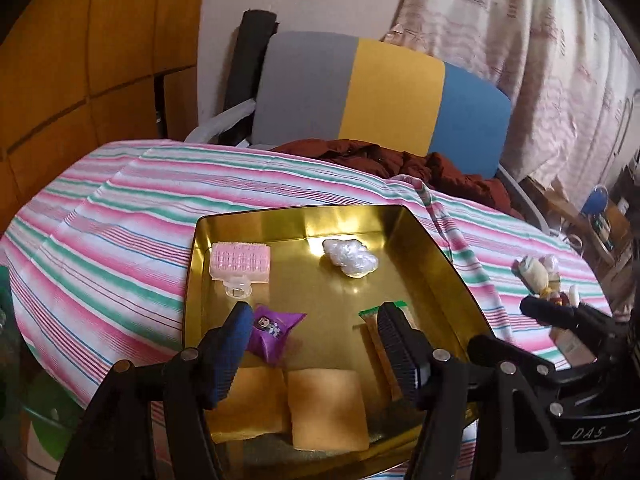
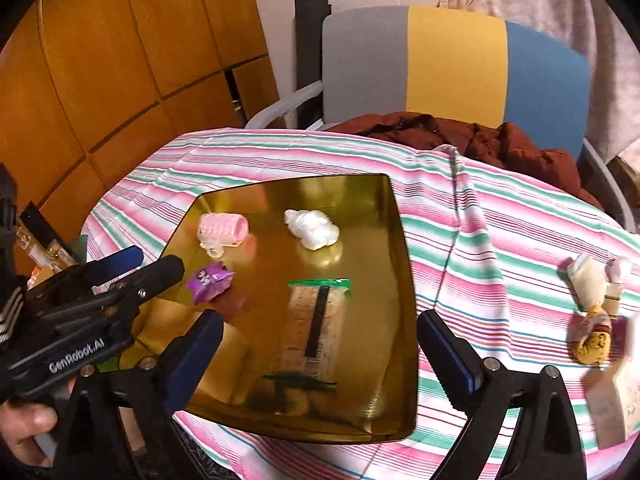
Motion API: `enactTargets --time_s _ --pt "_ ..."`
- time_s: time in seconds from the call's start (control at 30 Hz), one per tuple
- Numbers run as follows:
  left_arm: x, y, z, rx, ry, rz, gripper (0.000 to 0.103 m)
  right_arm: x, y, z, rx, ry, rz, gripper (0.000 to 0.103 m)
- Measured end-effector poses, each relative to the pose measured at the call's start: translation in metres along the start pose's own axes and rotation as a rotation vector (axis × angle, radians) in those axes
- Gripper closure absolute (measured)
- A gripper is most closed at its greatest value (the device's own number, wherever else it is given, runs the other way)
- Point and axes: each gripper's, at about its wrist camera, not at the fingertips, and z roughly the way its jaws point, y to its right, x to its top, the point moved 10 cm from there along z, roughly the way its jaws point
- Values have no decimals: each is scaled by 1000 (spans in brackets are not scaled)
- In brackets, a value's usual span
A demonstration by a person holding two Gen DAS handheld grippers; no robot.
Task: Organize objects
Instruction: 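Lower the bag ball and cracker packet into the gold tray and release both, then grasp the yellow knitted pouch with the left tool while the right tool reaches toward the brown box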
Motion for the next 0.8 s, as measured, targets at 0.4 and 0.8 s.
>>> enactTargets --time_s 0.4,0.8 --pt "-11 21 -1 -25 -19 41 37 -10 52 -18 -140 4 5 3" --pt "-12 62 -5 -127 -26 112 37 -29 155 -47 -255 -9 168 3"
